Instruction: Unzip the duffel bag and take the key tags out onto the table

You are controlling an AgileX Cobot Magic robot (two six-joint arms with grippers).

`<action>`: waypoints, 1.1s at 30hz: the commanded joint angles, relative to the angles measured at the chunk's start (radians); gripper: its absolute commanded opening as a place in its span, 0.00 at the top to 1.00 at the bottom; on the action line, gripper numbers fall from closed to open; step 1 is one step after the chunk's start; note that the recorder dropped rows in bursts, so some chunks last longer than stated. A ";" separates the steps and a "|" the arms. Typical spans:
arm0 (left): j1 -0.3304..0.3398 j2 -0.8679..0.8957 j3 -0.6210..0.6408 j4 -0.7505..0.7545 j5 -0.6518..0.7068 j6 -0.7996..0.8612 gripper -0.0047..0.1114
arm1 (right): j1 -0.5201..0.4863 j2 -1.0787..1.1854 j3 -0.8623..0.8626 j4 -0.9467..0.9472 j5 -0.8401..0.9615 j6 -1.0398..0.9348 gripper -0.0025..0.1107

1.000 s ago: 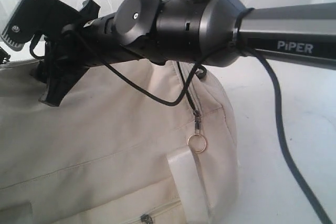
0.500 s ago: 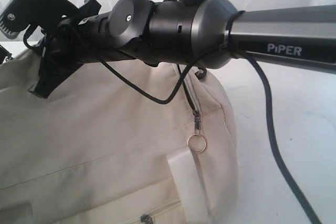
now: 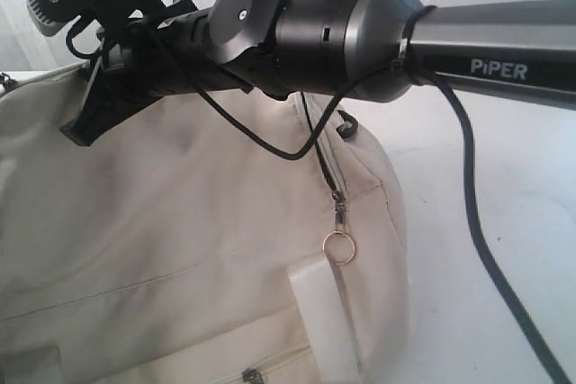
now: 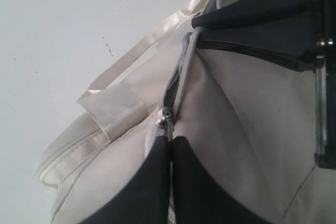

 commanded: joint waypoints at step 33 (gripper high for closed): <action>0.000 -0.139 0.131 0.140 0.047 -0.182 0.96 | -0.115 -0.047 -0.003 -0.115 0.301 -0.031 0.98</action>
